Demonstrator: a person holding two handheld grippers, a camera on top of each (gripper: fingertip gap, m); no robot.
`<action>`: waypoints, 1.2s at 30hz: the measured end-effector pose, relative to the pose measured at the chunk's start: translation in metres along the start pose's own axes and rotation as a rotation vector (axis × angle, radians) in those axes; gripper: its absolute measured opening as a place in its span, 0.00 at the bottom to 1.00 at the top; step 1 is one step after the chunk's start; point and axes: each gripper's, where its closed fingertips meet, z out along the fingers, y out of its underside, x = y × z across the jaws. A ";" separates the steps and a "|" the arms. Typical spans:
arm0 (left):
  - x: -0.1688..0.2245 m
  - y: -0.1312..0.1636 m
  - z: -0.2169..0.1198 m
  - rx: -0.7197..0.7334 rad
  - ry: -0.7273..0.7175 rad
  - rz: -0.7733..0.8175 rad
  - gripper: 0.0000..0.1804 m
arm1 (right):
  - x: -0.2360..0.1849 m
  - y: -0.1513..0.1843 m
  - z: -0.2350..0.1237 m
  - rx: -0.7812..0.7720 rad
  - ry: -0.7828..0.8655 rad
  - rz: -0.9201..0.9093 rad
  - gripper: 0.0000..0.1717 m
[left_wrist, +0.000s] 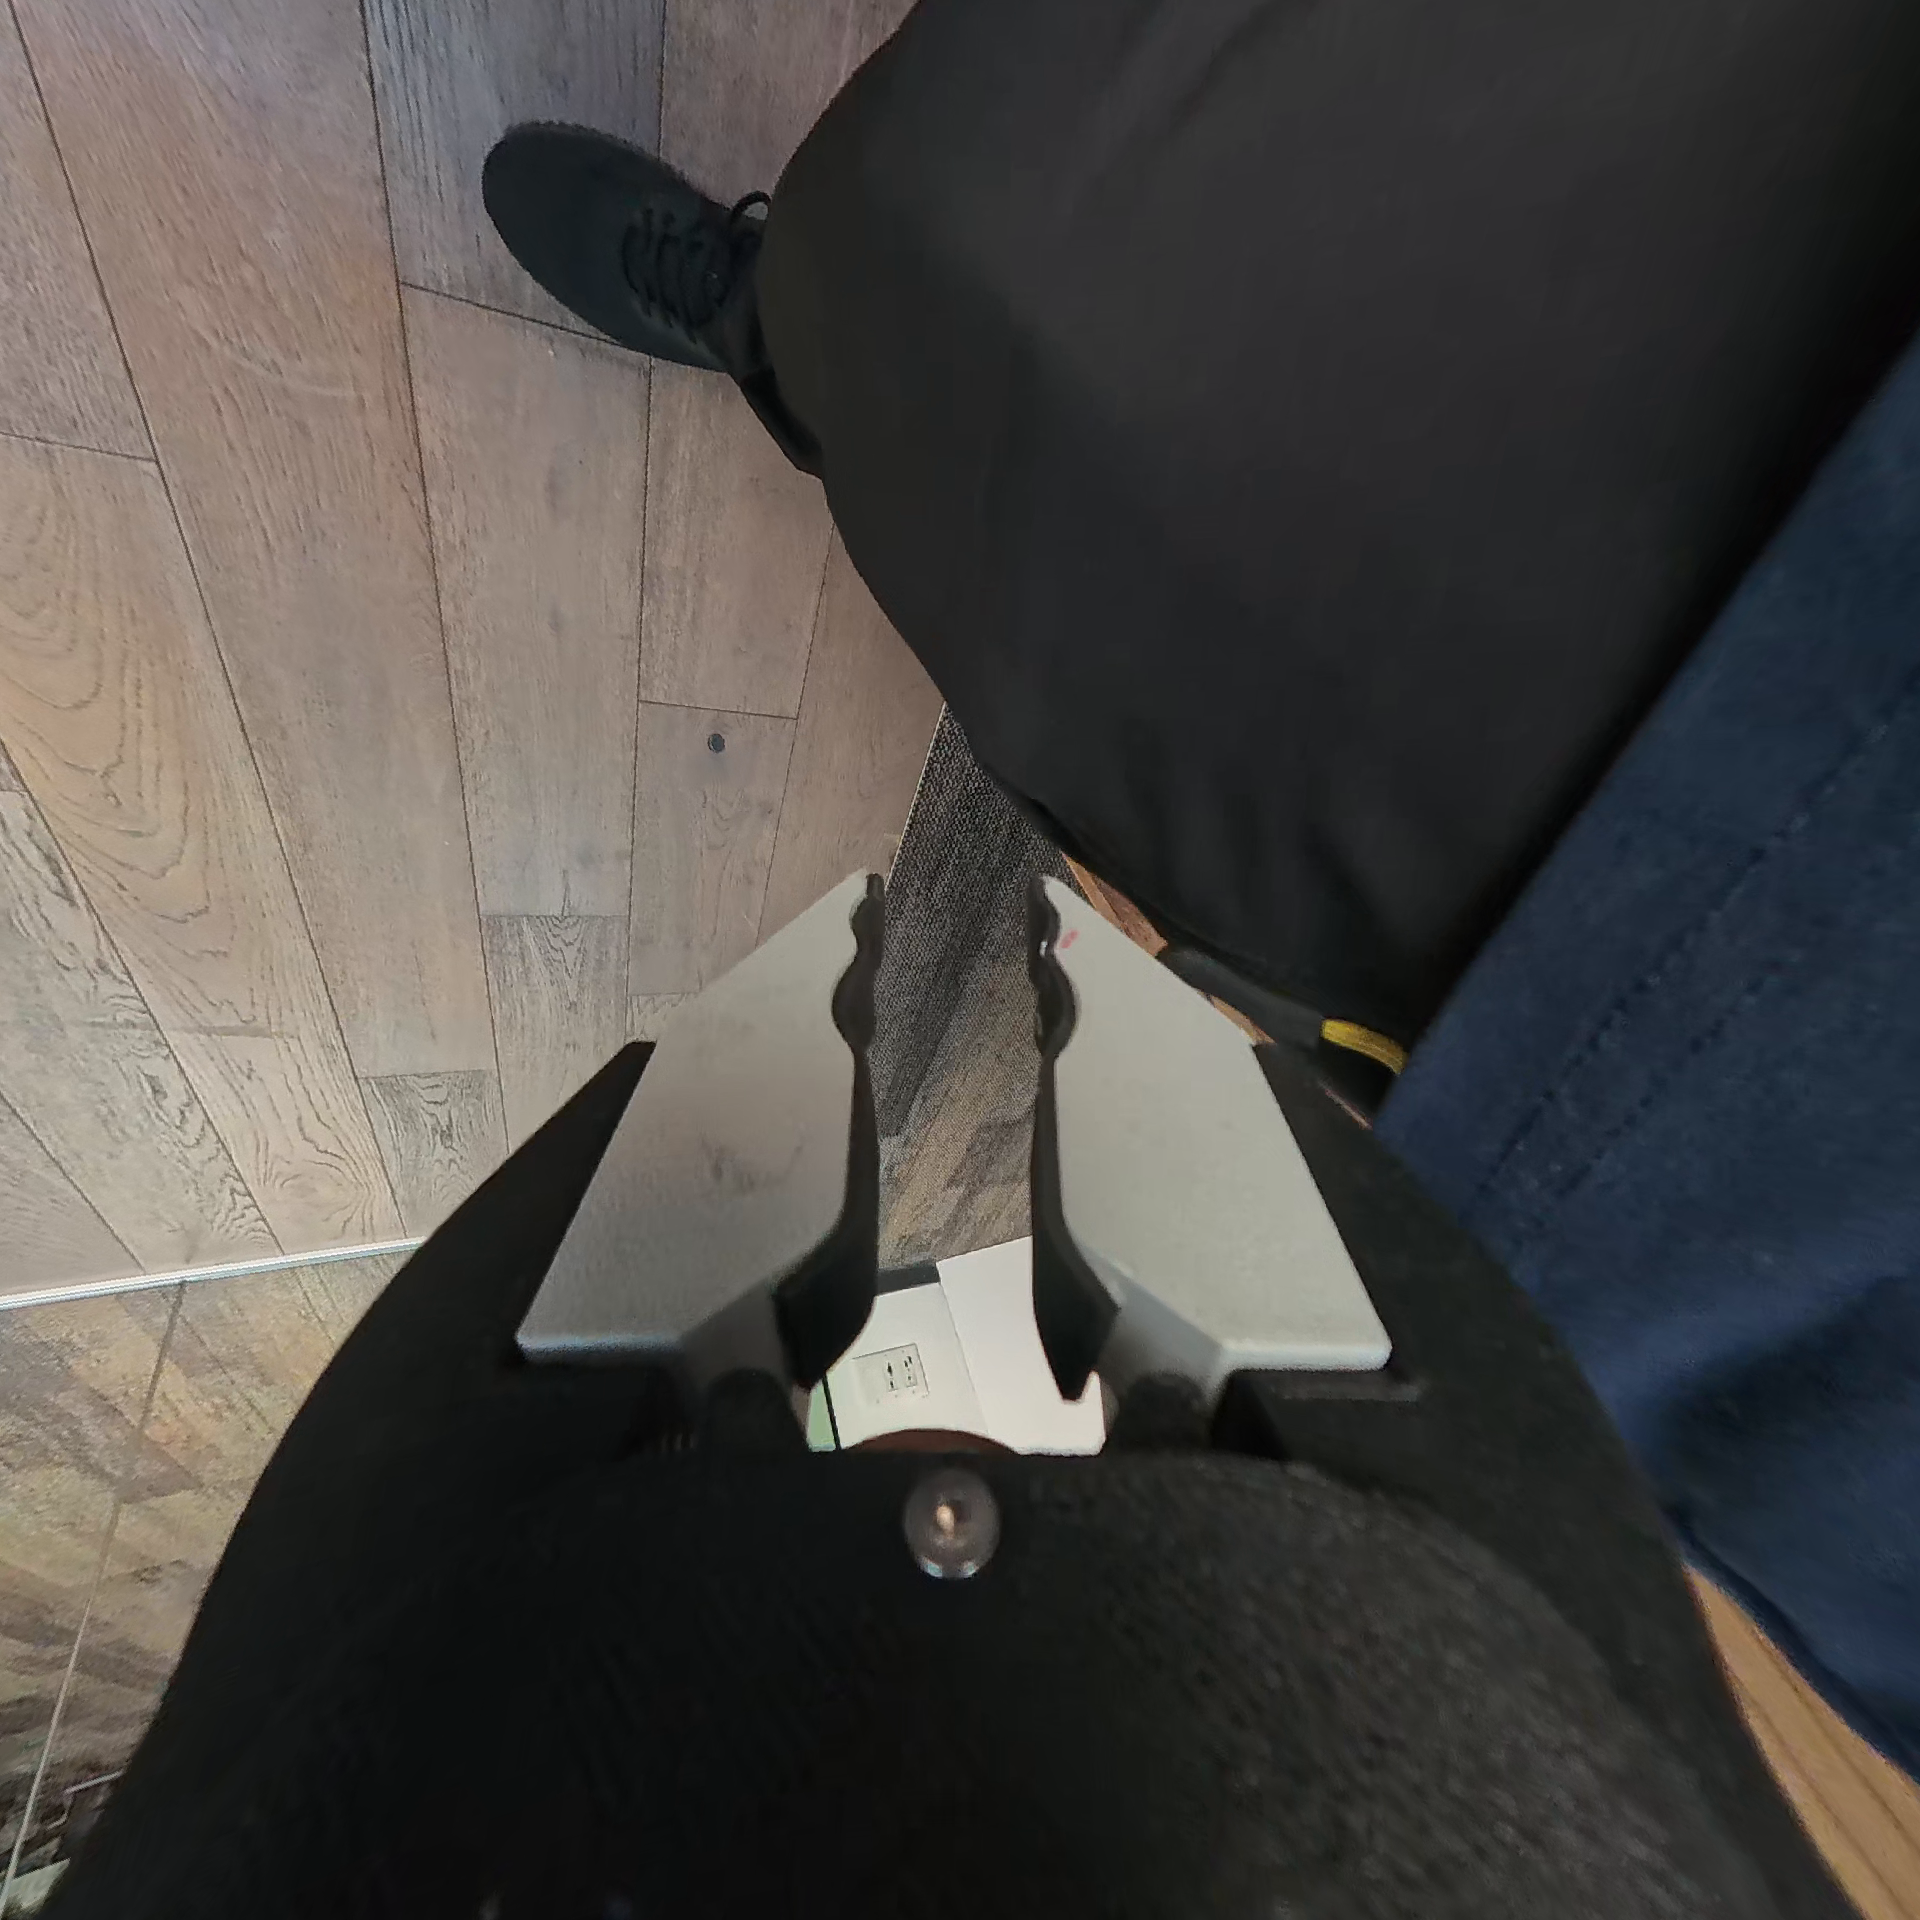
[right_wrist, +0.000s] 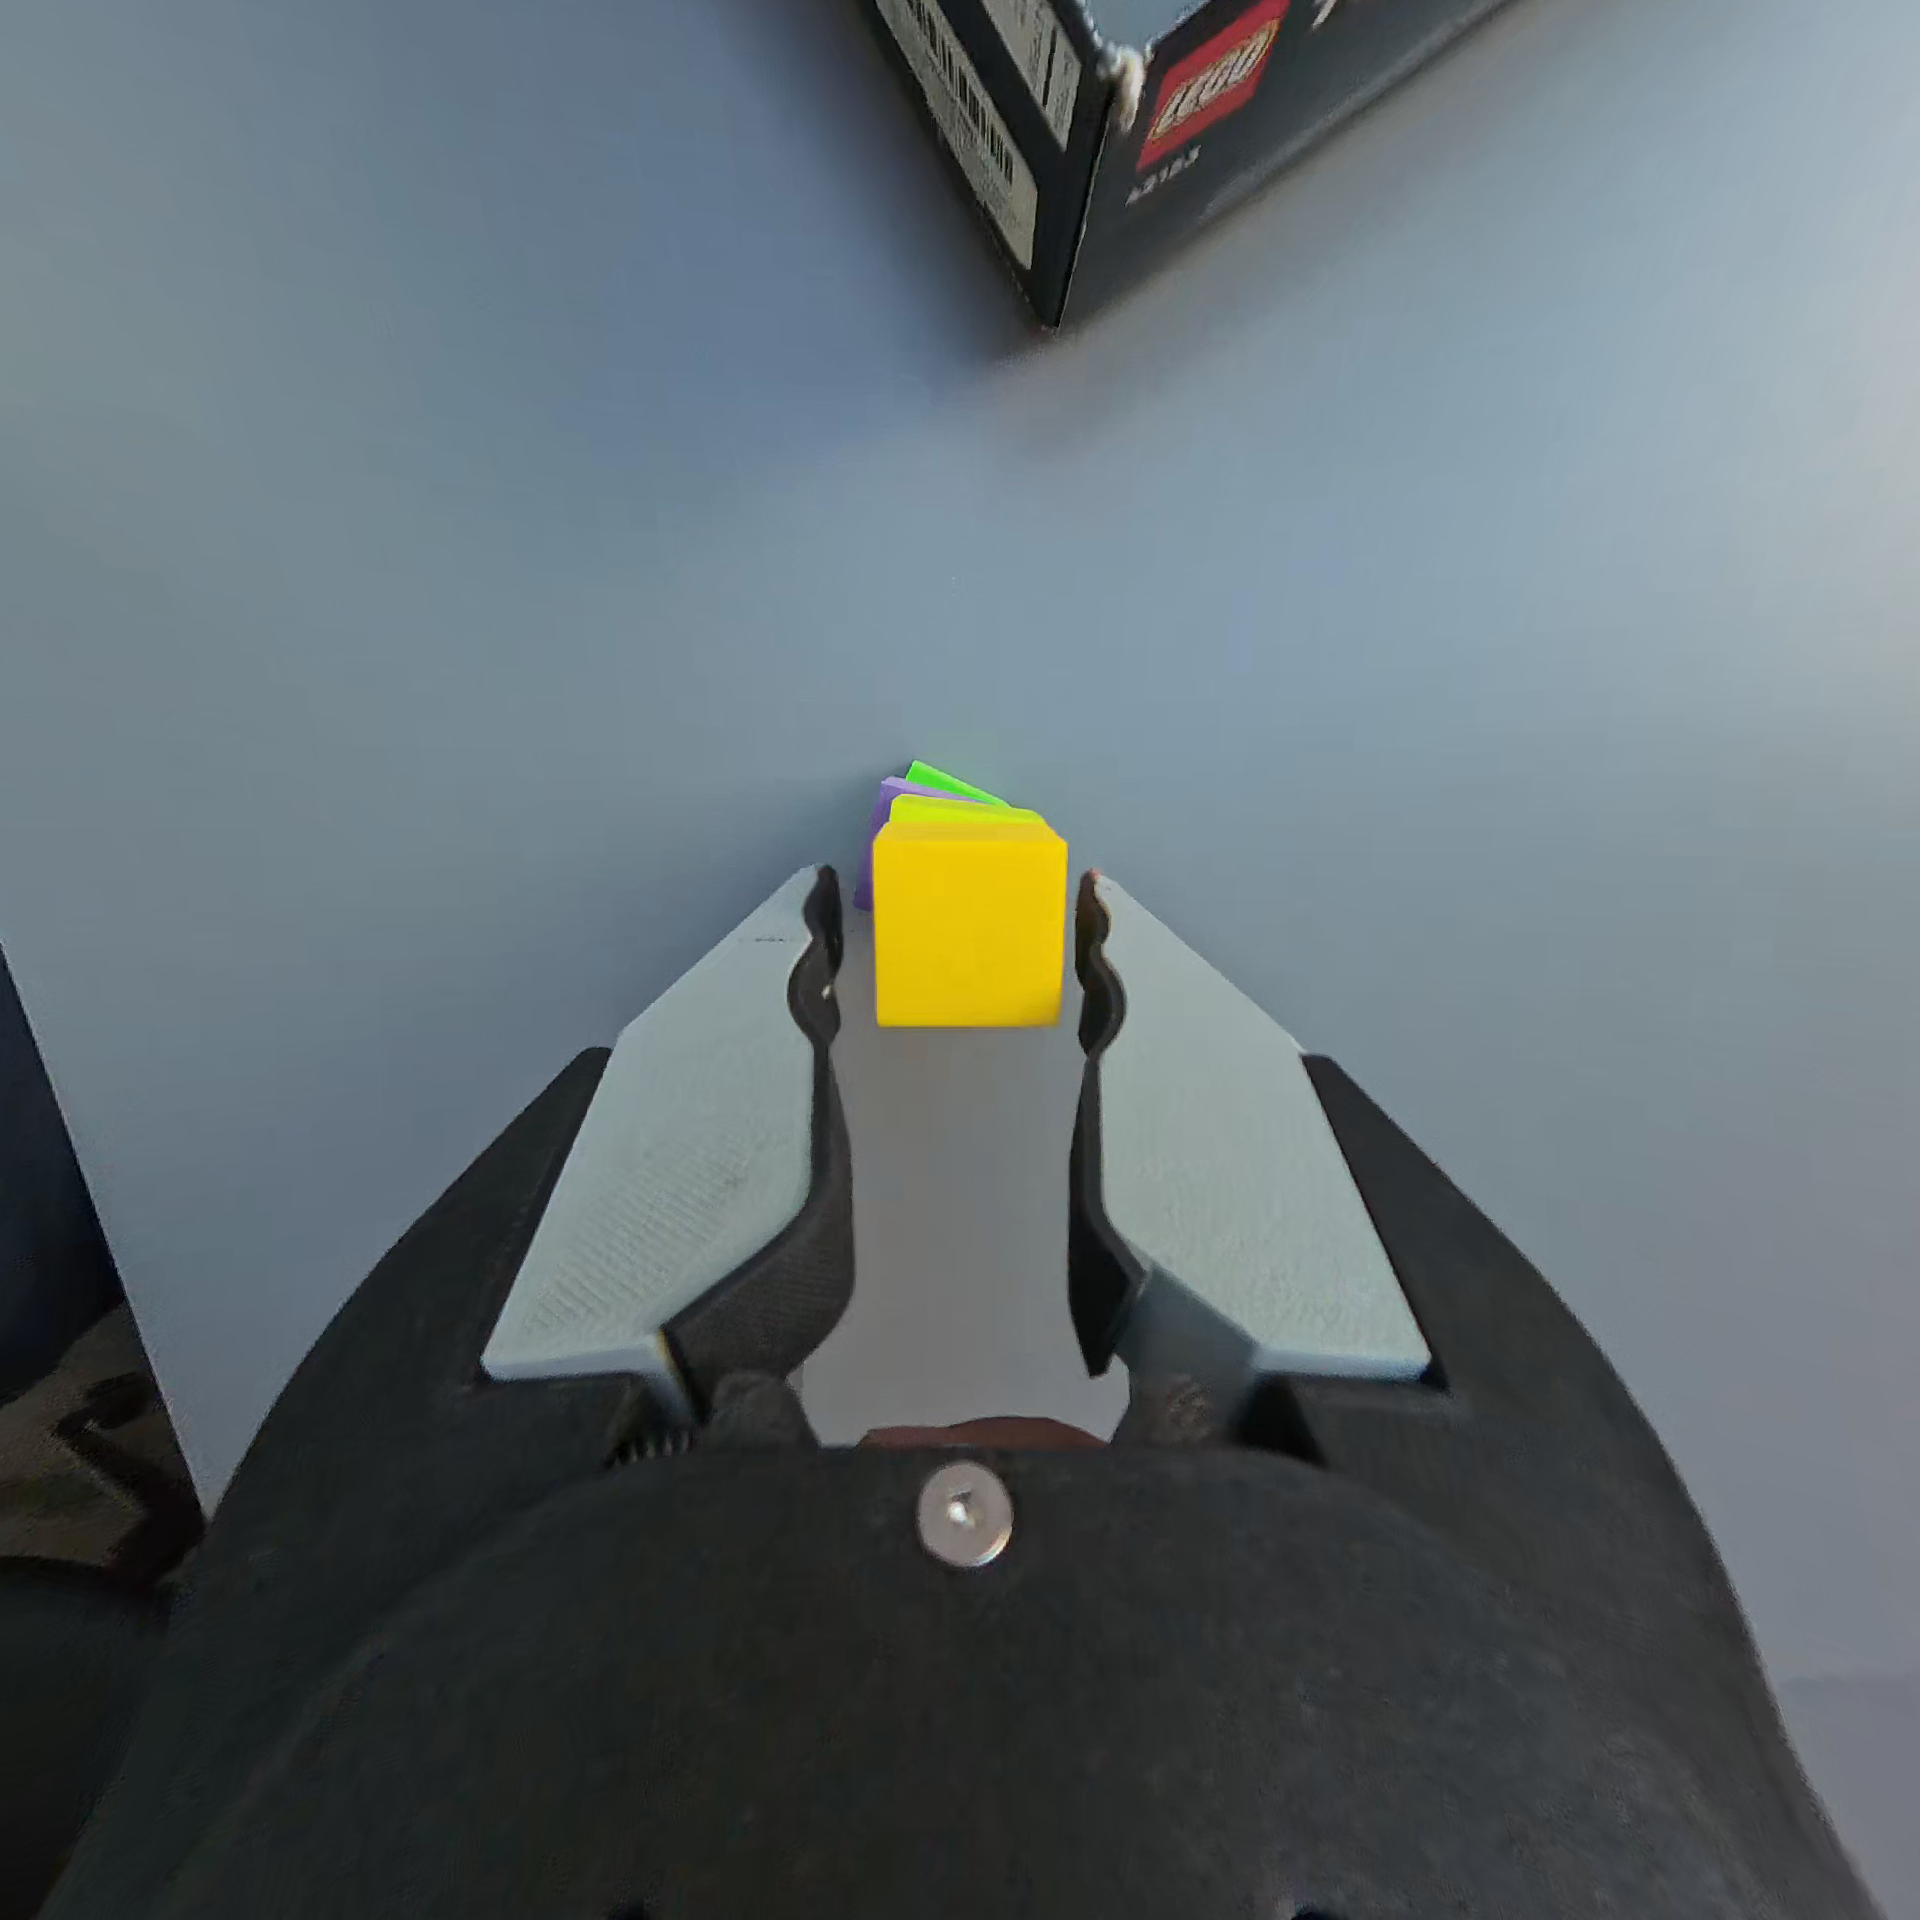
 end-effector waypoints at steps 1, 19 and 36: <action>0.001 0.002 0.001 -0.004 0.000 -0.001 0.14 | -0.001 0.003 0.004 -0.002 -0.009 0.013 0.28; 0.002 0.001 0.005 -0.033 0.004 0.016 0.14 | -0.073 0.029 0.022 0.223 -0.164 0.257 0.01; 0.000 -0.007 0.000 -0.023 -0.006 0.028 0.13 | -0.005 0.016 0.047 0.169 0.121 0.431 0.05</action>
